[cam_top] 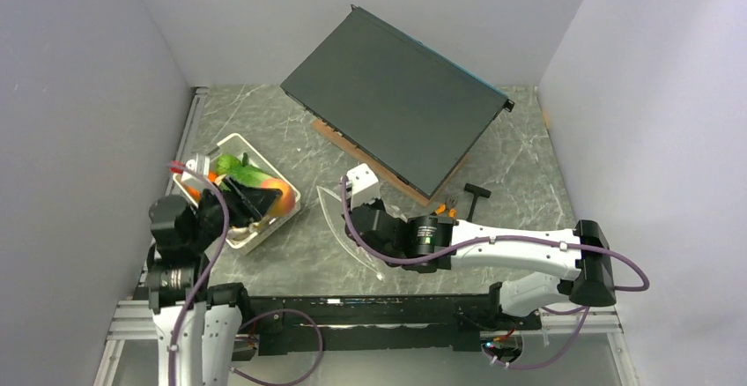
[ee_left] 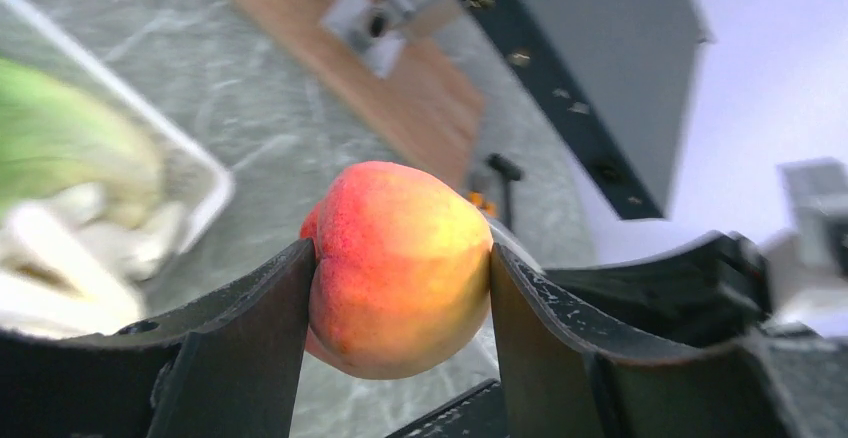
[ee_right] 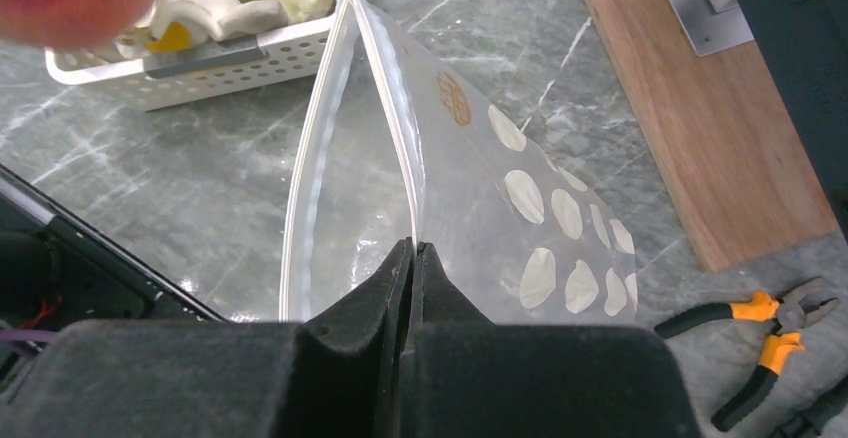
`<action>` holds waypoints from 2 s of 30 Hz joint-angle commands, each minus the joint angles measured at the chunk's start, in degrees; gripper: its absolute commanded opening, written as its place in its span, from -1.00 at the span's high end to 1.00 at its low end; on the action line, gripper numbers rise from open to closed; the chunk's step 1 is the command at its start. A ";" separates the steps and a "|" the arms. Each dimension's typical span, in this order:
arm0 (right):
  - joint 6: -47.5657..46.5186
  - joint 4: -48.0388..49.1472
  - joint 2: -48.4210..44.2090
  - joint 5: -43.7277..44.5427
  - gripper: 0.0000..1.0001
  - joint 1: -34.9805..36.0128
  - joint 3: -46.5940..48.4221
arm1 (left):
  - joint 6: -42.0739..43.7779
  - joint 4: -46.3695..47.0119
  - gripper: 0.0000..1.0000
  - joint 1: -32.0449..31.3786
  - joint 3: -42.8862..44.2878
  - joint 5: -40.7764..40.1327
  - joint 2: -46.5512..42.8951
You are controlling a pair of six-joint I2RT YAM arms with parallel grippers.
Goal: Place the food in the zip-top bag and seal the zipper
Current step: Pick up the fake fruit from the bin, then place the fake fruit in the zipper food storage bag.
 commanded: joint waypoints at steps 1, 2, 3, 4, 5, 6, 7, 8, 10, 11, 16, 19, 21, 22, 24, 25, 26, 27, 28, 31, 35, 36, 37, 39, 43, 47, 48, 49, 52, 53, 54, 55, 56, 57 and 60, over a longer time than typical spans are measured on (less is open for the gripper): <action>2.61 3.94 -0.51 -2.59 1.00 -0.81 2.65 | -18.10 20.26 1.00 -1.04 -7.81 13.37 -10.09; 3.11 4.37 -0.82 -3.24 1.00 -1.00 2.48 | -21.11 24.83 1.00 -1.35 -10.51 13.79 -12.17; 3.56 4.99 -1.14 -3.88 1.00 -1.27 2.22 | -23.99 28.95 1.00 -1.95 -13.10 14.15 -13.89; 3.99 5.49 -1.33 -4.66 1.00 -1.55 2.02 | -25.52 30.89 1.00 -2.38 -14.74 13.88 -14.75; 4.42 5.94 -1.48 -5.73 1.00 -1.97 1.82 | -25.18 29.59 1.00 -3.00 -15.21 12.73 -14.80; 4.79 6.28 -1.37 -6.97 1.00 -2.40 1.72 | -24.39 28.28 1.00 -3.81 -15.37 12.43 -14.54; 5.16 6.22 -1.21 -7.96 1.00 -2.82 1.93 | -23.97 28.28 1.00 -4.82 -15.61 12.47 -14.25; 5.59 5.98 -0.90 -8.63 1.00 -3.20 2.15 | -23.97 28.95 1.00 -5.92 -15.78 12.15 -14.28; 6.09 5.66 -0.38 -9.52 1.00 -3.82 2.46 | -24.11 30.00 1.00 -8.75 -15.88 10.46 -14.43; 6.33 5.56 -0.17 -9.84 1.00 -4.00 2.56 | -23.66 29.54 1.00 -10.57 -15.62 9.41 -13.93; 7.67 6.38 -0.13 -12.19 1.00 -5.18 2.50 | -20.26 30.07 1.00 -23.49 -15.11 3.56 -6.24; 8.60 6.29 -0.49 -12.48 1.00 -5.82 2.51 | -17.23 28.32 1.00 -34.07 -14.19 -7.42 -1.62; 9.33 6.06 -1.43 -12.08 1.00 -6.31 2.13 | -15.83 26.81 1.00 -38.99 -13.92 -12.16 0.16; 9.80 6.28 -2.20 -11.93 1.00 -6.50 1.58 | -15.50 26.82 1.00 -40.77 -14.10 -13.61 1.23; 10.69 7.41 -4.05 -12.22 1.00 -7.15 0.38 | -15.27 27.04 1.00 -43.21 -14.48 -15.30 3.55; 11.09 8.06 -5.07 -12.52 1.00 -7.43 -0.26 | -15.10 26.81 1.00 -44.15 -14.66 -15.96 4.68; 11.37 8.77 -6.00 -12.78 1.00 -7.66 -0.81 | -14.94 25.85 1.00 -45.31 -14.77 -16.88 5.43; 11.49 9.26 -6.78 -13.00 1.00 -7.80 -1.28 | -14.85 24.69 1.00 -45.94 -14.74 -17.88 5.79; 11.51 9.62 -7.49 -13.04 1.00 -8.04 -1.63 | -14.72 23.45 1.00 -46.26 -14.52 -18.57 6.10; 11.33 10.28 -8.42 -13.72 1.00 -8.24 -2.09 | -14.14 21.59 1.00 -46.65 -13.05 -19.45 7.00; 11.45 11.05 -7.54 -15.48 1.00 -8.39 -2.08 | -14.45 24.98 1.00 -47.24 -11.14 -16.88 10.74; 11.53 10.99 -7.27 -15.51 1.00 -8.45 -1.96 | -14.37 25.79 1.00 -47.70 -10.52 -15.82 12.18; 11.54 10.99 -7.15 -15.59 1.00 -8.51 -1.87 | -14.28 26.14 1.00 -48.46 -9.90 -15.53 13.53; 11.46 11.06 -7.07 -15.88 1.00 -8.65 -1.74 | -14.07 26.89 0.92 -49.99 -9.01 -15.55 15.35; 12.15 11.45 -7.33 -17.73 1.00 -9.97 -2.41 | -14.70 28.38 0.42 -51.74 -8.66 -16.88 16.16; 13.25 12.03 -7.81 -19.99 1.00 -11.59 -3.57 | -15.05 25.78 -0.19 -51.88 -7.70 -19.61 15.30; 13.45 12.12 -7.98 -20.45 1.00 -11.91 -3.88 | -15.17 25.28 -0.28 -51.87 -7.53 -20.14 14.91; 13.73 12.18 -8.11 -20.96 1.00 -12.24 -4.18 | -15.41 24.71 -0.40 -51.90 -7.21 -20.83 14.33; 14.97 12.67 -8.60 -22.66 1.00 -13.40 -5.30 | -15.71 22.34 -0.75 -51.93 -6.07 -23.06 12.60; 15.35 12.81 -8.65 -23.31 1.00 -13.85 -5.62 | -15.81 21.25 -0.95 -51.90 -5.46 -24.10 12.17; 15.74 12.91 -8.61 -23.91 1.00 -14.10 -5.82 | -15.77 20.39 -0.99 -51.91 -4.79 -24.89 11.86; 16.06 13.02 -8.57 -24.33 1.00 -14.36 -6.03 | -15.63 19.34 -0.99 -51.91 -4.17 -25.30 11.59; 16.32 13.14 -8.63 -24.65 1.00 -14.60 -6.11 | -15.46 18.30 -0.99 -51.95 -3.29 -25.70 11.46; 16.47 13.06 -8.58 -24.77 1.00 -14.72 -6.26 | -15.15 16.85 -0.99 -51.88 -2.21 -26.31 11.36; 16.74 13.02 -8.58 -25.26 1.00 -15.32 -6.26 | -14.31 12.14 -0.99 -51.95 0.29 -27.92 9.60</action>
